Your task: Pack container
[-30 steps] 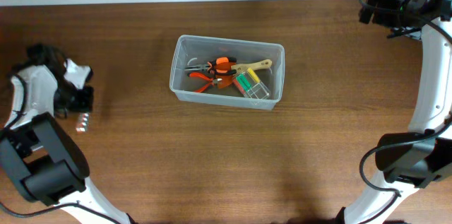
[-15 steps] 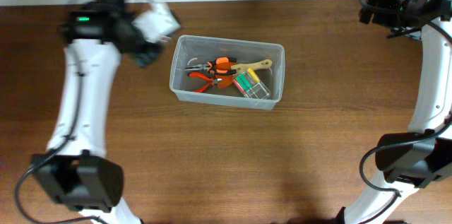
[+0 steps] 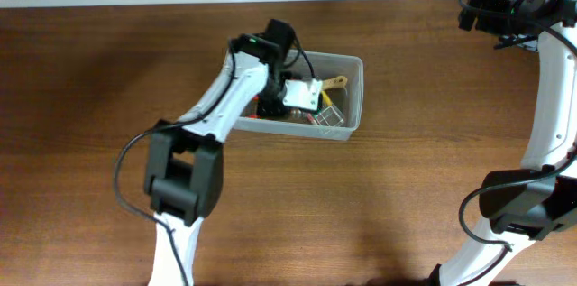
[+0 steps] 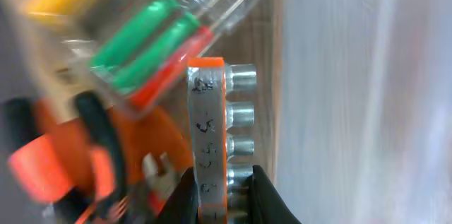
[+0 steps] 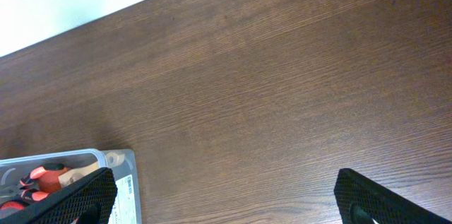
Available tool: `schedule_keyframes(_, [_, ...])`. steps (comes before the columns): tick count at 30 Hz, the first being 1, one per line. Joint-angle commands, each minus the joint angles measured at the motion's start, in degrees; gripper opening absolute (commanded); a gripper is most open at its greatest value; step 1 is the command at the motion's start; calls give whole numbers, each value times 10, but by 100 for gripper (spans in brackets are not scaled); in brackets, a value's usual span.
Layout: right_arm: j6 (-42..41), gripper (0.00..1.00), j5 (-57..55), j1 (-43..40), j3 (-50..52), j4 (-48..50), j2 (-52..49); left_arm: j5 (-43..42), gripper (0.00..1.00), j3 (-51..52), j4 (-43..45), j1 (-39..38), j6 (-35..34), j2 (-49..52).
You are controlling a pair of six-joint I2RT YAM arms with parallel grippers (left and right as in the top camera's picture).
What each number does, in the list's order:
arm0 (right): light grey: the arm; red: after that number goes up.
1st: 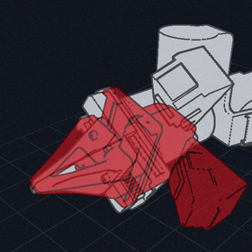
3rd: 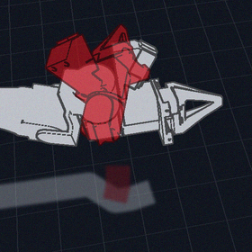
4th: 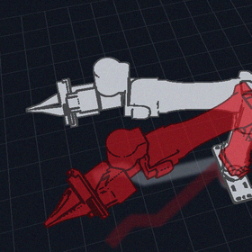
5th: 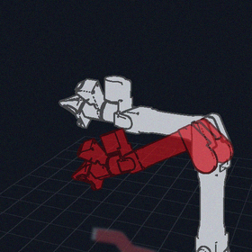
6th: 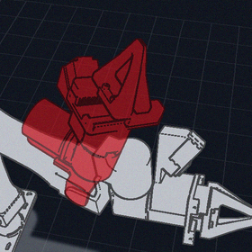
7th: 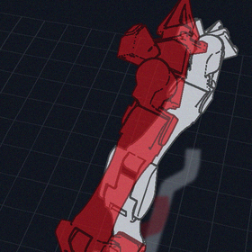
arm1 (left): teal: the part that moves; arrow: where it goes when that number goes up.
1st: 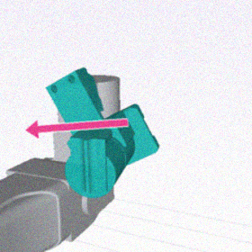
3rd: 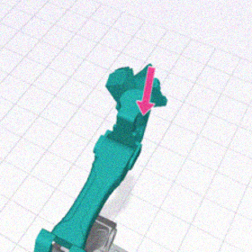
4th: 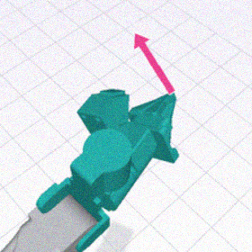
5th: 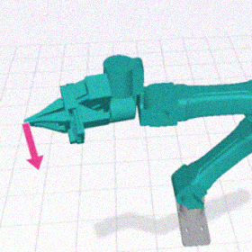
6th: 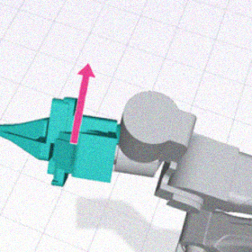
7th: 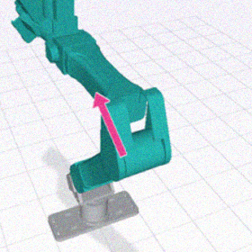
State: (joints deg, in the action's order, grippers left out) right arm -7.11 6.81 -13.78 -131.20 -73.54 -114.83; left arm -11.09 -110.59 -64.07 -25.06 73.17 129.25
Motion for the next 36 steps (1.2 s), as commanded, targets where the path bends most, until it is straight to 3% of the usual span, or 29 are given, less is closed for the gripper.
schedule_keyframes(1, [0,99,3,2,1,0,1,23,17,-1,12,-7,18,13])
schedule_keyframes(2, [0,99,3,2,1,0,1,22,44,-2,27,-7,-5,13])
schedule_keyframes(6, [0,98,3,2,1,0,1,30,60,-24,56,-4,-120,11])
schedule_keyframes(7, [0,98,3,2,1,0,1,37,78,-51,55,-3,-183,11])
schedule_keyframes(10, [0,99,3,2,1,0,1,51,92,-115,41,0,-276,3])
schedule_keyframes(15, [0,98,3,2,1,0,1,57,93,-266,-53,14,-355,-41])
schedule_keyframes(19, [0,99,3,2,1,0,1,119,93,-332,-101,74,-435,-114])
schedule_keyframes(21, [0,98,3,2,1,0,1,132,93,-332,-111,109,-453,-137])
schedule_keyframes(28, [0,99,3,3,1,0,1,134,99,-307,-131,365,-586,-149])
schedule_keyframes(36, [0,98,3,30,1,0,2,135,99,-255,-126,459,-601,-124])
